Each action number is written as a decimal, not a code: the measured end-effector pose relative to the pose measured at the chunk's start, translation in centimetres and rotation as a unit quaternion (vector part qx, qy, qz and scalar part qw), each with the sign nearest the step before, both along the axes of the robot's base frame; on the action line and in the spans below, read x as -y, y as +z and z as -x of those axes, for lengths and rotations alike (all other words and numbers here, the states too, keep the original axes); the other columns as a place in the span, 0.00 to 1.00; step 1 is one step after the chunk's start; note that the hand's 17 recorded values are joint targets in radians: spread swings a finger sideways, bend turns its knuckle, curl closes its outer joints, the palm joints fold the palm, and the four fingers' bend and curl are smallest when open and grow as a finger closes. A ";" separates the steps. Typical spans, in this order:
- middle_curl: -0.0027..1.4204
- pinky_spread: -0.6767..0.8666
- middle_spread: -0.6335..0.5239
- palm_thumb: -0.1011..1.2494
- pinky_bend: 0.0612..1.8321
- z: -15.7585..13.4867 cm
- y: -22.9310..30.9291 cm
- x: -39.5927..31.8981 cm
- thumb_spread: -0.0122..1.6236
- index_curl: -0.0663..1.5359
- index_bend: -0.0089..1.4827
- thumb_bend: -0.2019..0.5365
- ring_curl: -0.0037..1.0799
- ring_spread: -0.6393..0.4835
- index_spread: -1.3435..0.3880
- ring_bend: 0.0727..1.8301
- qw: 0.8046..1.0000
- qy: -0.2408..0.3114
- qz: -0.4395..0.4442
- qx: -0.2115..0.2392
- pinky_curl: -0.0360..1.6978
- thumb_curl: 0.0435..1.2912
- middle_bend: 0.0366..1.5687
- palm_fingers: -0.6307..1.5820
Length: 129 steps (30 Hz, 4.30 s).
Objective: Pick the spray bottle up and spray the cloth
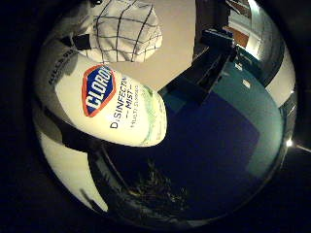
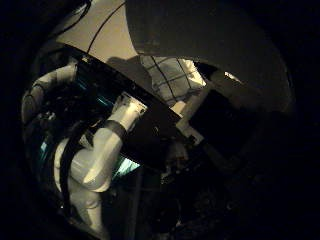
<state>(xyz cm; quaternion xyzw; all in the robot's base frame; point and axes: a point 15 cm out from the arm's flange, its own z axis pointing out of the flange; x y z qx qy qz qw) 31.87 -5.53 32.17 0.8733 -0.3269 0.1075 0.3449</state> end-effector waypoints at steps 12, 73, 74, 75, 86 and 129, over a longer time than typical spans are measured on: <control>0.41 0.28 0.46 0.81 0.63 -1.0 -1.5 -0.7 0.55 0.45 0.74 0.25 0.49 0.42 0.65 0.77 1.000 0.005 0.021 -0.005 0.45 0.62 0.83 0.85; 0.41 0.28 0.46 0.82 0.61 -7.1 11.8 -32.5 0.52 0.45 0.74 0.25 0.48 0.42 0.65 0.78 0.619 -0.079 -0.779 0.062 0.47 0.63 0.83 0.85; 0.41 0.28 0.46 0.82 0.61 -7.8 11.3 -32.1 0.52 0.45 0.74 0.25 0.48 0.42 0.65 0.78 0.612 -0.088 -0.783 0.063 0.47 0.63 0.83 0.85; 0.41 0.28 0.46 0.82 0.61 -8.4 11.0 -31.9 0.52 0.45 0.74 0.25 0.48 0.42 0.65 0.78 0.606 -0.097 -0.787 0.064 0.47 0.63 0.83 0.85; 0.41 0.28 0.46 0.82 0.61 -13.5 7.2 -27.3 0.52 0.45 0.74 0.25 0.48 0.42 0.65 0.78 0.563 -0.165 -0.806 0.078 0.48 0.64 0.83 0.85; 0.38 0.20 0.44 0.68 0.59 -16.6 -8.5 -21.7 0.50 0.42 0.49 0.22 0.45 0.40 0.63 0.74 0.556 -0.224 -0.800 0.029 0.42 0.54 0.72 0.80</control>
